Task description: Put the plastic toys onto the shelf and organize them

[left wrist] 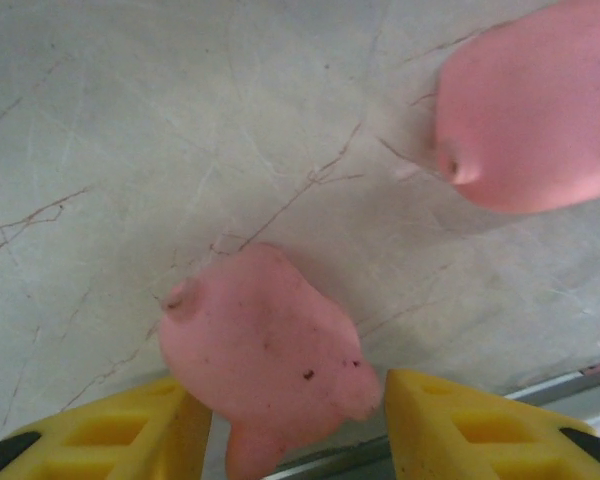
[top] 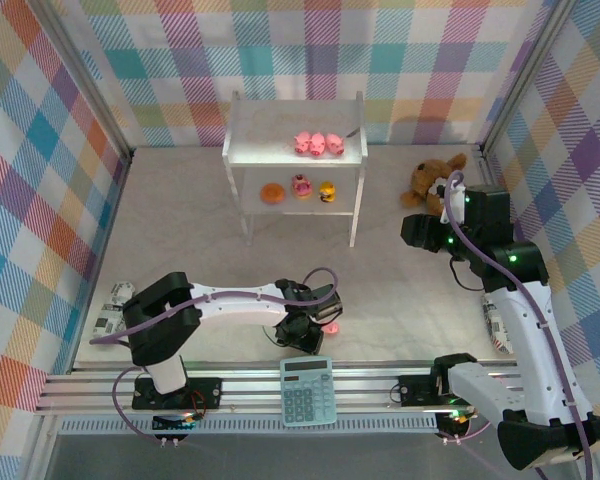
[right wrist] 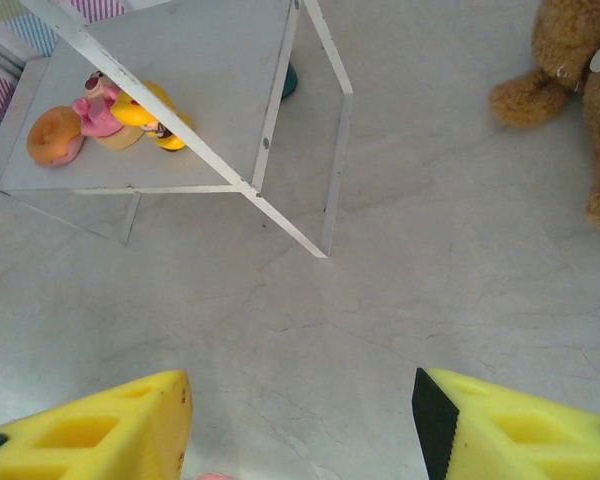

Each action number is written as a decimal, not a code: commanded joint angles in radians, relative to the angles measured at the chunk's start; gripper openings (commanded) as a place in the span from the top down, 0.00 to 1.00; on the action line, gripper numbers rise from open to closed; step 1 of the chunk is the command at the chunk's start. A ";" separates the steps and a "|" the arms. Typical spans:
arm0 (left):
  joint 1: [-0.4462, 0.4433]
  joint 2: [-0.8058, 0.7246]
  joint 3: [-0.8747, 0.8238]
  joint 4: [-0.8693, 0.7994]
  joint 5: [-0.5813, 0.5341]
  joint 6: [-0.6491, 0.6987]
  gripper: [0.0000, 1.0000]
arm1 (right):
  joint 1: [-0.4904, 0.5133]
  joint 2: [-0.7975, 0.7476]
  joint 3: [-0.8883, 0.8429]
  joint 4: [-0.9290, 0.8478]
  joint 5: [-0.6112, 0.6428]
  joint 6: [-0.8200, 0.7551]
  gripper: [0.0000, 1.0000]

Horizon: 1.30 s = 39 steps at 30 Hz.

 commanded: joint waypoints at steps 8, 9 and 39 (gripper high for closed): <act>-0.009 -0.022 0.070 -0.086 -0.197 0.081 0.93 | -0.005 -0.022 -0.015 0.025 -0.010 -0.029 0.38; -0.010 -0.039 0.076 -0.098 -0.231 0.089 0.98 | -0.005 -0.025 -0.014 0.024 -0.009 -0.029 0.38; 0.467 -0.151 0.951 -0.501 -0.290 0.624 0.95 | -0.005 0.007 -0.017 0.077 -0.021 -0.014 0.39</act>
